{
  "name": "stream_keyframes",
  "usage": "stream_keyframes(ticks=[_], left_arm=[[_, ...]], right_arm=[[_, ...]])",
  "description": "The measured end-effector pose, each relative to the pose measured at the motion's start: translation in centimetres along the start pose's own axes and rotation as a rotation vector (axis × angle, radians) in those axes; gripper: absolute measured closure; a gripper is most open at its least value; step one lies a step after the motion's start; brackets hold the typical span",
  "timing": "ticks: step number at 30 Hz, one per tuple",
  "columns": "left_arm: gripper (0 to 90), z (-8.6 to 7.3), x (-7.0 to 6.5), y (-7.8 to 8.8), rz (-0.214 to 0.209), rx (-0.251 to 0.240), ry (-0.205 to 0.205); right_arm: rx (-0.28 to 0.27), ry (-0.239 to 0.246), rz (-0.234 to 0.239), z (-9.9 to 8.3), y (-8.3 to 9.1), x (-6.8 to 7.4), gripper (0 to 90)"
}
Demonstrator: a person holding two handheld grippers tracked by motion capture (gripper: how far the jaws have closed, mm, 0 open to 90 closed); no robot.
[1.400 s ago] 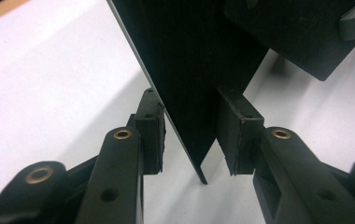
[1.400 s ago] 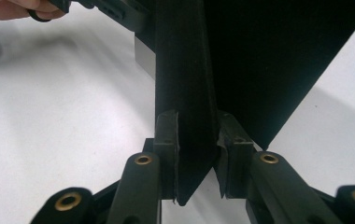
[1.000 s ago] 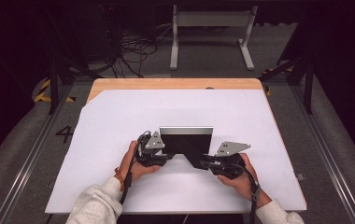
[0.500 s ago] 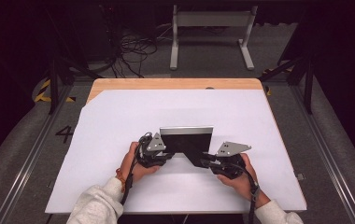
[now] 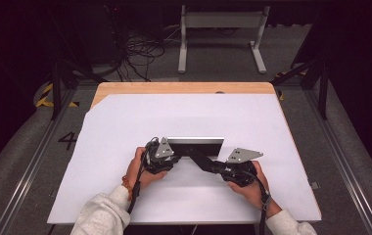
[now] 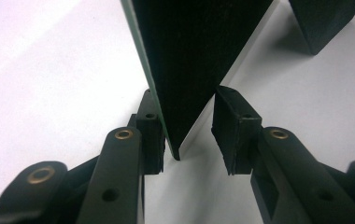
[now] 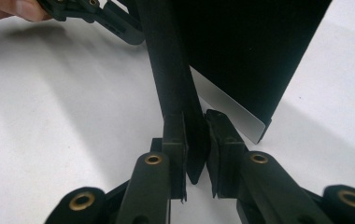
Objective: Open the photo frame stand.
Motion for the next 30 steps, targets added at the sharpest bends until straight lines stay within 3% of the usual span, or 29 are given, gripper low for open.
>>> stream_keyframes(ticks=[14, 30], left_arm=[[67.7, -0.16, 0.09, 0.11, -0.025, -0.003, 0.019], [69.3, -0.12, -0.08, -0.05, 0.040, 0.002, 0.034]], right_arm=[[0.000, -0.002, 0.001, -0.19, -0.09, -0.01, 78.9], [0.003, -0.055, 0.073, -0.31, 0.20, 0.10, 81.9]])
Point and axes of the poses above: each handheld gripper's, and its own axes: y roughly backward along the jaws, z roughly out of its top, x roughly to its left, the point moved 6 cm from there along -y, roughly forward along the jaws, and after that the axes turned 1 degree about -y, right-handed, at the moved point
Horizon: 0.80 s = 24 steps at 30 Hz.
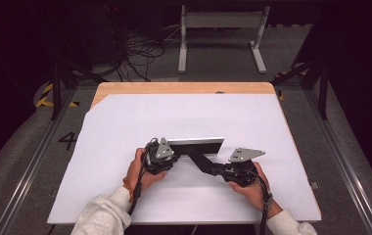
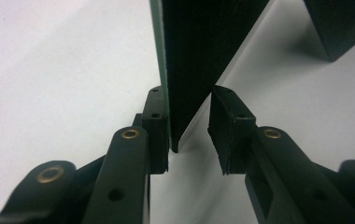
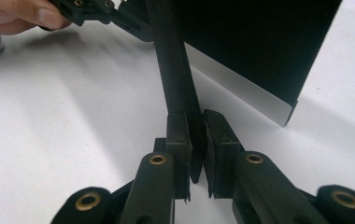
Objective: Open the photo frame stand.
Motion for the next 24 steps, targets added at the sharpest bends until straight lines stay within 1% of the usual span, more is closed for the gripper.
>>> stream_keyframes(ticks=[5, 7, 11, 13, 20, 23, 24], left_arm=[[68.8, 0.0, 0.1, 0.0, 0.004, -0.001, 0.000], [68.8, 0.0, 0.1, -0.1, 0.015, 0.002, 0.003], [69.6, -0.1, 0.4, 0.0, 0.045, 0.015, -0.002], [69.8, -0.1, 0.4, -0.1, 0.046, 0.014, 0.001], [69.9, -0.1, 0.4, 0.0, 0.053, 0.017, -0.007], [70.5, -0.1, 0.4, 0.0, 0.064, 0.024, -0.012], [70.5, -0.1, 0.4, 0.0, 0.074, 0.027, -0.016]], right_arm=[[0.003, 0.004, 0.014, -0.1, 0.1, 0.5, 83.4], [0.007, 0.007, 0.019, -0.1, 0.1, 0.7, 84.1], [0.015, 0.017, 0.024, -0.2, 0.0, 1.0, 85.3], [0.018, 0.024, 0.022, -0.2, -0.1, 1.2, 85.5], [0.017, 0.029, 0.021, -0.2, -0.1, 1.2, 85.6], [0.014, 0.025, 0.025, -0.3, -0.1, 1.2, 85.8], [0.015, 0.026, 0.024, -0.3, -0.1, 1.2, 86.0]])
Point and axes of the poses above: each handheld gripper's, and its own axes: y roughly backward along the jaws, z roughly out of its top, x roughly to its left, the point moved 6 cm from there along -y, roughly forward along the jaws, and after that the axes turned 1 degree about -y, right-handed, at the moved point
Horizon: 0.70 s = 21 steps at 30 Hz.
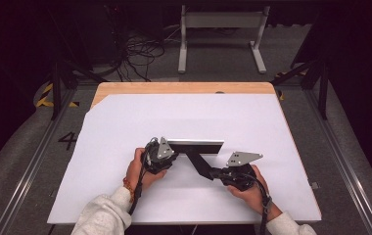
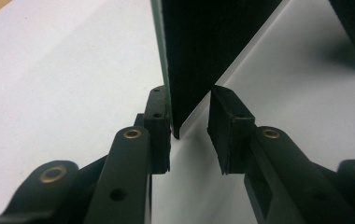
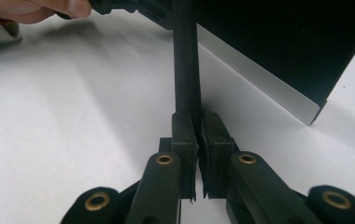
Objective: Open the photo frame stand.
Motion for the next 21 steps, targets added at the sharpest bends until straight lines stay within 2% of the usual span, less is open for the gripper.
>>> stream_keyframes(ticks=[8, 12, 19, 21], left_arm=[[72.9, -0.1, 0.1, 0.0, 0.004, -0.004, 0.009], [73.4, -0.2, 0.3, 0.0, -0.016, -0.011, 0.023], [70.3, -0.2, 0.9, 1.2, -0.024, -0.048, 0.044], [68.2, -0.1, 1.1, 1.6, -0.015, -0.055, 0.050]], right_arm=[[0.000, -0.005, 0.005, 0.0, 0.0, 0.1, 86.5], [0.001, -0.001, 0.001, 0.0, 0.0, 0.1, 86.2], [-0.002, 0.011, -0.014, 0.0, 0.2, 0.1, 85.9], [-0.003, 0.009, -0.014, 0.0, 0.4, 0.1, 86.0]])
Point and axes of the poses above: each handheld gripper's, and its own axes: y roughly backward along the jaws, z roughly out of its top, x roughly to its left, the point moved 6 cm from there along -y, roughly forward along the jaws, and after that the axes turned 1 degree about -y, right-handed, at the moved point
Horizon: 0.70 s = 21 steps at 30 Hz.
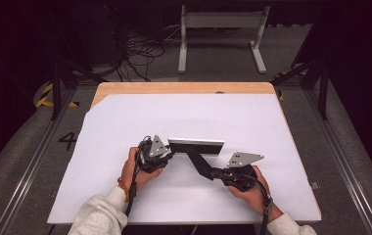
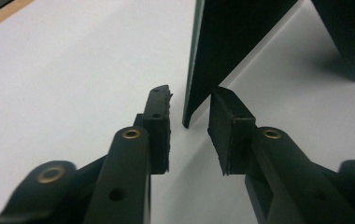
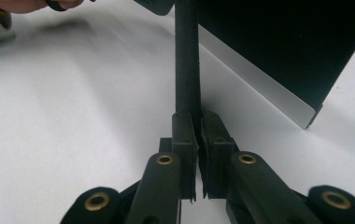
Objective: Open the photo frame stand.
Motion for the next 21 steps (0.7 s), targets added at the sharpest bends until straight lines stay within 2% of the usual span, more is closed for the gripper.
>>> stream_keyframes(ticks=[3, 5, 12, 17, 21], left_arm=[[55.2, 0.0, 0.3, 0.1, 0.009, -0.001, 0.023], [51.9, 0.0, 0.3, 0.2, -0.010, -0.008, 0.030], [51.3, 0.2, 0.4, 0.8, -0.029, -0.041, 0.022], [51.9, 0.2, 0.7, 0.9, 0.001, -0.036, 0.028], [48.4, 0.3, 0.9, 1.1, -0.002, -0.042, 0.034]], right_arm=[[-0.007, -0.003, -0.001, 0.1, 0.3, -0.1, 86.3], [-0.008, -0.003, -0.003, 0.1, 0.4, -0.1, 86.3], [-0.010, 0.010, -0.014, 0.2, 0.7, -0.1, 86.8], [-0.014, 0.015, -0.019, 0.3, 0.9, 0.0, 87.2], [-0.015, 0.009, -0.023, 0.3, 1.1, 0.0, 87.4]])
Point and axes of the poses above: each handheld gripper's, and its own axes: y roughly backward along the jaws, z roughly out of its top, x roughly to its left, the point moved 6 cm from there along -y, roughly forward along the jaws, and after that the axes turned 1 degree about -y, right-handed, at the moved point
